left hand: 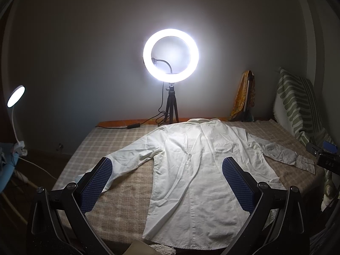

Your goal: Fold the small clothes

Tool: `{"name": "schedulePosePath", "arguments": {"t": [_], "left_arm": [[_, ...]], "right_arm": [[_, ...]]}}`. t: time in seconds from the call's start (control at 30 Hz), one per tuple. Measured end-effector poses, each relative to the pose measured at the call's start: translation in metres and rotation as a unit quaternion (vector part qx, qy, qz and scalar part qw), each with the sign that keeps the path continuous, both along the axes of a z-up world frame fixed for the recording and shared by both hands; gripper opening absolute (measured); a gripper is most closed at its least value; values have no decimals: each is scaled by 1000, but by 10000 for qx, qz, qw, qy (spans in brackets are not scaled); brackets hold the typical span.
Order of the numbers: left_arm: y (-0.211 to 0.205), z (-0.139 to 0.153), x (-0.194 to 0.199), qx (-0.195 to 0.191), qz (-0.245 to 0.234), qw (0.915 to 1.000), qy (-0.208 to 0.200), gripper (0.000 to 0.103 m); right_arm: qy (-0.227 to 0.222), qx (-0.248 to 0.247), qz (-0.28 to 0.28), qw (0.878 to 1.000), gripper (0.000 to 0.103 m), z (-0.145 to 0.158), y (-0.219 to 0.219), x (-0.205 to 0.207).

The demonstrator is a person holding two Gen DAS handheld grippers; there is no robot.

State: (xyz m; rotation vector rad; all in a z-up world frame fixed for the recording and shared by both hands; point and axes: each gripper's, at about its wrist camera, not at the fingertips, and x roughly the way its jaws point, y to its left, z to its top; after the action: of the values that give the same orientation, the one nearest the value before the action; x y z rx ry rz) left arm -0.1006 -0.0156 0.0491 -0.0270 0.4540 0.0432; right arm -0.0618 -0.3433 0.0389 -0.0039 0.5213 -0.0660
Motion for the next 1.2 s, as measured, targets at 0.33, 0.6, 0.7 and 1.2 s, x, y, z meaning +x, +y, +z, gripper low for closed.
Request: {"name": "schedulePosePath", "arguments": {"t": [0.33,0.6,0.7,1.2], "left_arm": [[8,-8,9,-57,10,9999,110,103],[17,-14,17,-103,-38,9998,179,103],[21,-14,20,-107,-34,9998,159,103],[80,-41,54,-297,329,9968,665,103]], "right_arm": [[-5,36,38,10000,103,-5,2,10],[123,35,271,9996,100,-11,14,22],[129,0,293,9995,96,-13,20,25],[386,402,541,9970,79,-27,47,70]]}}
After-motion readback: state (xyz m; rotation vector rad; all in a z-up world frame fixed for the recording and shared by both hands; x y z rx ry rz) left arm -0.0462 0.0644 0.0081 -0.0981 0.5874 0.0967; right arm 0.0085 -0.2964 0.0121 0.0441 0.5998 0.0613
